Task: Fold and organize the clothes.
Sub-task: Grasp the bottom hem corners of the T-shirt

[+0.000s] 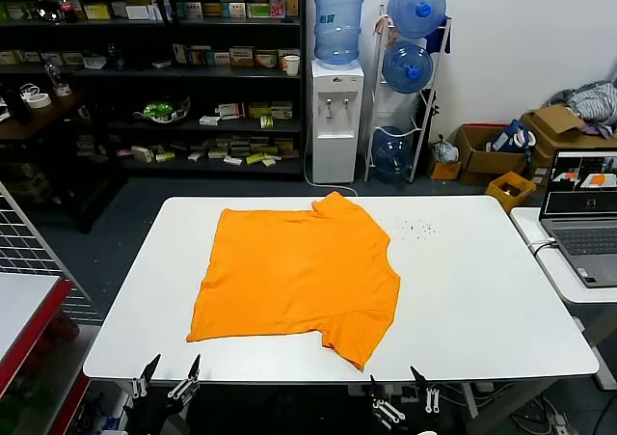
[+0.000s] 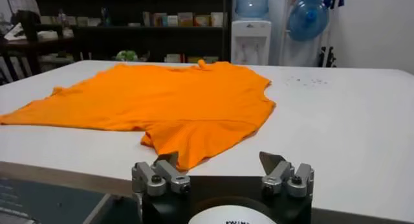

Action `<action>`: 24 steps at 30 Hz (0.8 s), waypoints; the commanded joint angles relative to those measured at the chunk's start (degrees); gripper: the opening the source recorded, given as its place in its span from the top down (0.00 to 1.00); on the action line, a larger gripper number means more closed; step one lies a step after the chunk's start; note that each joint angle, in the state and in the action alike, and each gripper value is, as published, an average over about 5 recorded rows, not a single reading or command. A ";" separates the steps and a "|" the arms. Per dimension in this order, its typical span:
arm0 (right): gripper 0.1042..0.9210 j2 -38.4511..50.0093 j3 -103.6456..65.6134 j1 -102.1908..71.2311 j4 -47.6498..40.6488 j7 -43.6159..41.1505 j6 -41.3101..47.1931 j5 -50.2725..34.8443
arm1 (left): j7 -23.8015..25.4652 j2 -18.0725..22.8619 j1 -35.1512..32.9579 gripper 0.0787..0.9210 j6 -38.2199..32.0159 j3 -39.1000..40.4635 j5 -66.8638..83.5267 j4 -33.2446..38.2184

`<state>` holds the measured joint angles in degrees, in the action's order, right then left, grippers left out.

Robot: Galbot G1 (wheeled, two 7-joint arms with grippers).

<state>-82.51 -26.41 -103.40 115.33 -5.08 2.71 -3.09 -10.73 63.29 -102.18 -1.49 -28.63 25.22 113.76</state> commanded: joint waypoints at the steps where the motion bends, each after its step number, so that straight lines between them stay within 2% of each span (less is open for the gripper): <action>1: 0.12 -0.20 -0.13 -0.18 0.20 0.07 -0.12 0.06 | -0.07 -0.17 0.64 0.12 0.27 0.05 0.75 -0.11; 9: 0.12 0.32 1.99 9.40 -3.65 3.51 2.32 -1.39 | 0.93 -0.21 9.42 0.12 4.83 1.56 1.42 -3.19; 15: 0.12 -0.39 4.45 16.46 -9.38 5.14 5.72 -1.22 | 1.19 -0.93 16.81 0.12 6.85 3.39 1.70 -9.77; 19: 0.12 -1.79 6.46 16.77 -11.30 5.34 6.81 -0.27 | 1.20 -1.46 17.88 0.12 7.35 3.35 3.11 -12.70; 24: 0.12 -4.09 8.64 16.05 -12.80 5.40 6.79 2.05 | 1.47 -1.58 17.15 0.12 7.67 3.19 3.80 -13.01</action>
<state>-85.48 -19.65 -89.92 104.92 -0.31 8.18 -1.88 -9.52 61.85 -88.82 4.85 -25.95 28.05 104.41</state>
